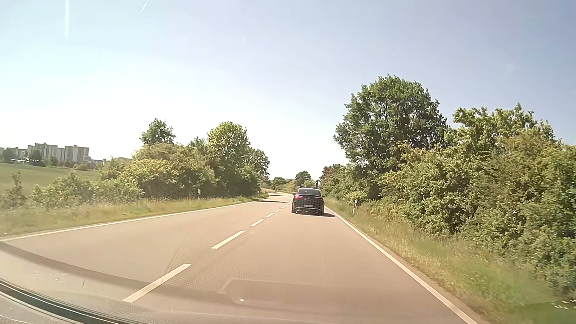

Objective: Follow the waypoints while adhering to traffic rules and regulations

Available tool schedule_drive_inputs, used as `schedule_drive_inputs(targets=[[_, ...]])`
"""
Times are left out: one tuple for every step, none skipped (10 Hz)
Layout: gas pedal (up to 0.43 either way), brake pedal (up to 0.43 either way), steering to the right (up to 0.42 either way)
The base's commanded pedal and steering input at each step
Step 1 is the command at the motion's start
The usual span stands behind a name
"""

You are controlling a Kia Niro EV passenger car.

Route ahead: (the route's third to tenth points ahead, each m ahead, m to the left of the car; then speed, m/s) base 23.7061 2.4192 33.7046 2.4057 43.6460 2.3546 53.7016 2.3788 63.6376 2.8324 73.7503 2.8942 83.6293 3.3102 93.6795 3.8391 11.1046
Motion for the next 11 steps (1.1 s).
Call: schedule_drive_inputs(targets=[[0.169, 0.030, 0.001], [0.169, 0.030, 0.001], [0.169, 0.030, 0.001], [0.169, 0.030, 0.001], [0.169, 0.030, 0.001], [0.169, 0.030, 0.001], [0.169, 0.030, 0.001], [0.169, 0.030, 0.001], [0.169, 0.030, 0.001], [0.169, 0.030, 0.001], [0.169, 0.030, 0.001]])
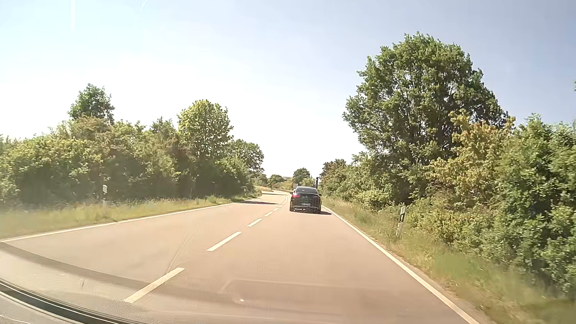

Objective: Follow the waypoints while adhering to traffic rules and regulations

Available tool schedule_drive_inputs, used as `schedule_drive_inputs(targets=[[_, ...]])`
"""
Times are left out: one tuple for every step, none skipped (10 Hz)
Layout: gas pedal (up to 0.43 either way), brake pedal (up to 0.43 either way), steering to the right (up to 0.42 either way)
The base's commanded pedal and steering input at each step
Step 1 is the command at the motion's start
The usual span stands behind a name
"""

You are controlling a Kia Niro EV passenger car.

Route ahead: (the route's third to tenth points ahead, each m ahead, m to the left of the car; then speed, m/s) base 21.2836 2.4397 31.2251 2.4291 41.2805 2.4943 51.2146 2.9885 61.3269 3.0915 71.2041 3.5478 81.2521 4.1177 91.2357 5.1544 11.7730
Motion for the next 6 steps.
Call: schedule_drive_inputs(targets=[[0.169, 0.030, 0.001], [0.169, 0.030, 0.001], [0.169, 0.030, 0.001], [0.169, 0.030, 0.001], [0.169, 0.030, 0.001], [0.169, 0.030, 0.001]])
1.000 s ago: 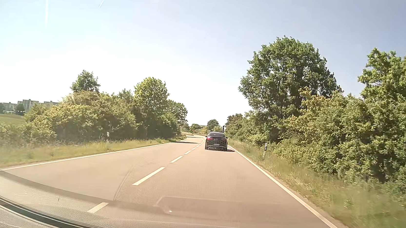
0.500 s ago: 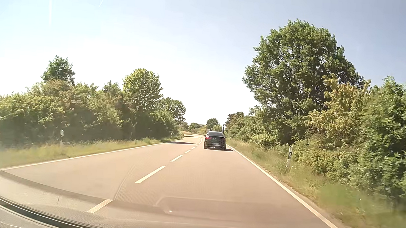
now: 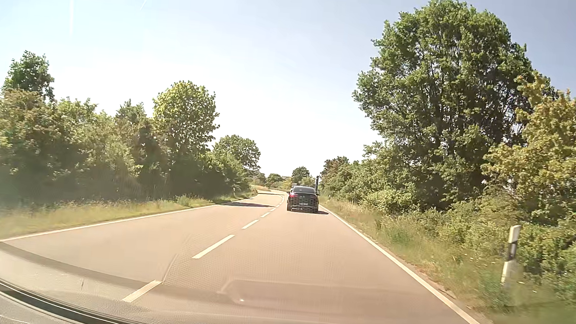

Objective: Follow the waypoints while adhering to traffic rules and regulations

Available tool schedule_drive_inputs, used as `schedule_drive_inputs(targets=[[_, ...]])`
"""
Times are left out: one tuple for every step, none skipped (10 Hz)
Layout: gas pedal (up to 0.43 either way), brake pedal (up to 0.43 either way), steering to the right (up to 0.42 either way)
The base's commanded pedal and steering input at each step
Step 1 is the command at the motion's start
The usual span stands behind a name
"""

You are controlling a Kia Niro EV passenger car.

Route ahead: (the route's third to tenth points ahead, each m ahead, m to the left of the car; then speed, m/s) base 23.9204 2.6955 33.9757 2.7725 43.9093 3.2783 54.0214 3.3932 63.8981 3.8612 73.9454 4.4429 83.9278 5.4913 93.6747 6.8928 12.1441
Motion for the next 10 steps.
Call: schedule_drive_inputs(targets=[[0.169, 0.030, 0.001], [0.169, 0.030, 0.001], [0.169, 0.030, 0.001], [0.169, 0.030, 0.001], [0.169, 0.030, 0.001], [0.169, 0.030, 0.001], [0.157, 0.030, 0.001], [0.150, 0.030, 0.001], [0.150, 0.030, 0.001], [0.138, 0.030, 0.001]])
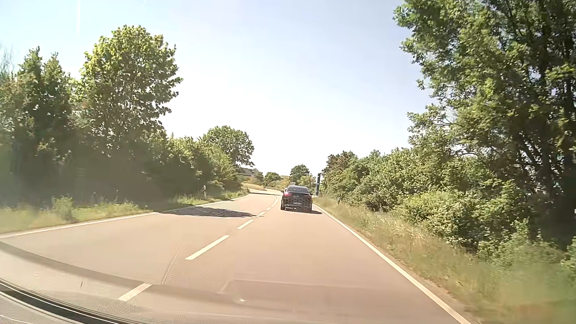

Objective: Follow the waypoints while adhering to traffic rules and regulations

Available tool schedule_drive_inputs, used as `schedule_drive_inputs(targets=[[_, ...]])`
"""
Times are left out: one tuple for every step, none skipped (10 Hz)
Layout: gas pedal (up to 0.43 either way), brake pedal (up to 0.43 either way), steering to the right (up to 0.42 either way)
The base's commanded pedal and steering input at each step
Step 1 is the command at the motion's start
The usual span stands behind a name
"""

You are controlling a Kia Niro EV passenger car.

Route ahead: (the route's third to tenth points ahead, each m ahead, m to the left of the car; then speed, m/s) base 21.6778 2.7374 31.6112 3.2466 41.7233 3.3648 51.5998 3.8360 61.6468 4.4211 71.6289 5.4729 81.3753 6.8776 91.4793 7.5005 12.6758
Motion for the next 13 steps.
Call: schedule_drive_inputs(targets=[[0.138, 0.030, 0.001], [0.138, 0.030, 0.001], [0.138, 0.030, 0.000], [0.138, 0.030, 0.000], [0.130, 0.030, -0.002], [0.130, 0.030, -0.003], [0.130, 0.030, -0.003], [0.130, 0.030, -0.003], [0.130, 0.030, -0.003], [0.130, 0.030, -0.003], [0.130, 0.030, -0.003], [0.130, 0.030, -0.003], [0.130, 0.030, -0.003]])
